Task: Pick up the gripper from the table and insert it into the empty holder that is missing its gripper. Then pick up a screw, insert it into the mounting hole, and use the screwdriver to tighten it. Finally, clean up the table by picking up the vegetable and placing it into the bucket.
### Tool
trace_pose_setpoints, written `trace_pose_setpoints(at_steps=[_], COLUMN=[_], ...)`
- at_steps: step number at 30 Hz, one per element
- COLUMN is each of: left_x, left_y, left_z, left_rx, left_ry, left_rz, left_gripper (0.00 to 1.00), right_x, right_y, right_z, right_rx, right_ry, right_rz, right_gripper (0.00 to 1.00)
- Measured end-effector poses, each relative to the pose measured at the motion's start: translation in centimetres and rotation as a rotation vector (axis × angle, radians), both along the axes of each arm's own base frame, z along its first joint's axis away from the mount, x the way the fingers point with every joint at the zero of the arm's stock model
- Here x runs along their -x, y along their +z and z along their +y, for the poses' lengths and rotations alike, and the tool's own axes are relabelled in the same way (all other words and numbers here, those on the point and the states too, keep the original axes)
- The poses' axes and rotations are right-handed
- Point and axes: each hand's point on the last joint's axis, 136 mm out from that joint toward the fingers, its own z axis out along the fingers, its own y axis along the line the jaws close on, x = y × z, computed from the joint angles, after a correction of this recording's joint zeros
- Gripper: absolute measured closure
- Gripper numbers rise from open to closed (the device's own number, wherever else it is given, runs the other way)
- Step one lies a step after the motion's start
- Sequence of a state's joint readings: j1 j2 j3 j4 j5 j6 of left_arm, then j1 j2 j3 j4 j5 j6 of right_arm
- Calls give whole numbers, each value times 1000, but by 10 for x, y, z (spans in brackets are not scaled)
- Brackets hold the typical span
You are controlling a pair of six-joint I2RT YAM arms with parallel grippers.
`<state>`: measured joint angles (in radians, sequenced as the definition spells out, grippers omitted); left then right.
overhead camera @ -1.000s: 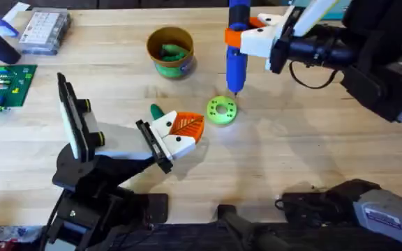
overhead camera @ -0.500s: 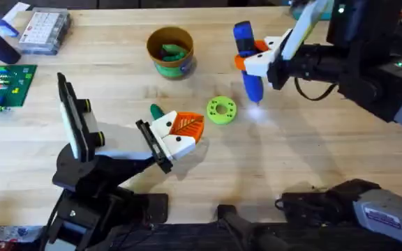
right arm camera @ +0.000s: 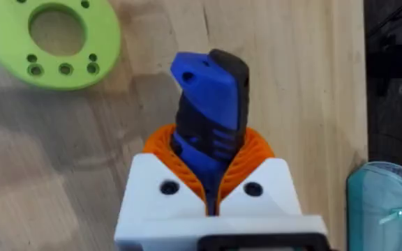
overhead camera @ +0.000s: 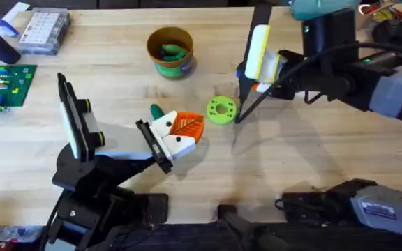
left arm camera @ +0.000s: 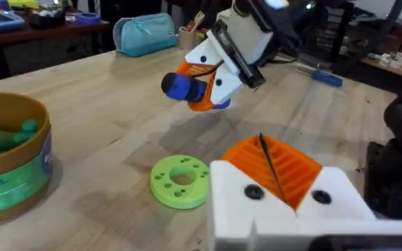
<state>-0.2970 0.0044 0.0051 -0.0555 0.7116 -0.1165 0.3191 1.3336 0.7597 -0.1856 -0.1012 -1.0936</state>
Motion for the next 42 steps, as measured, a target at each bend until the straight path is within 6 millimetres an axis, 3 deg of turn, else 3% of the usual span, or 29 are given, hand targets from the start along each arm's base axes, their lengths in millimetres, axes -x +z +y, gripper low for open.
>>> trace_pose_setpoints(at_steps=[13,32,33,37,39,42], left_x=[0,0,0,0,0,0], left_y=[0,0,0,0,0,0], left_z=[0,0,0,0,0,0], left_rx=[0,0,0,0,0,0], left_ry=[0,0,0,0,0,0], left_rz=[0,0,0,0,0,0], left_gripper=[987,987,987,987,987,987], right_x=[15,16,16,17,10,10], right_y=[-46,-52,-53,-61,-56,-55], right_z=[-19,-16,-15,-15,-13,-13], right_rx=[160,168,167,170,164,163], right_ry=[13,59,58,65,63,64], right_rz=[137,142,147,170,143,144], right_gripper=[964,964,905,282,48,7])
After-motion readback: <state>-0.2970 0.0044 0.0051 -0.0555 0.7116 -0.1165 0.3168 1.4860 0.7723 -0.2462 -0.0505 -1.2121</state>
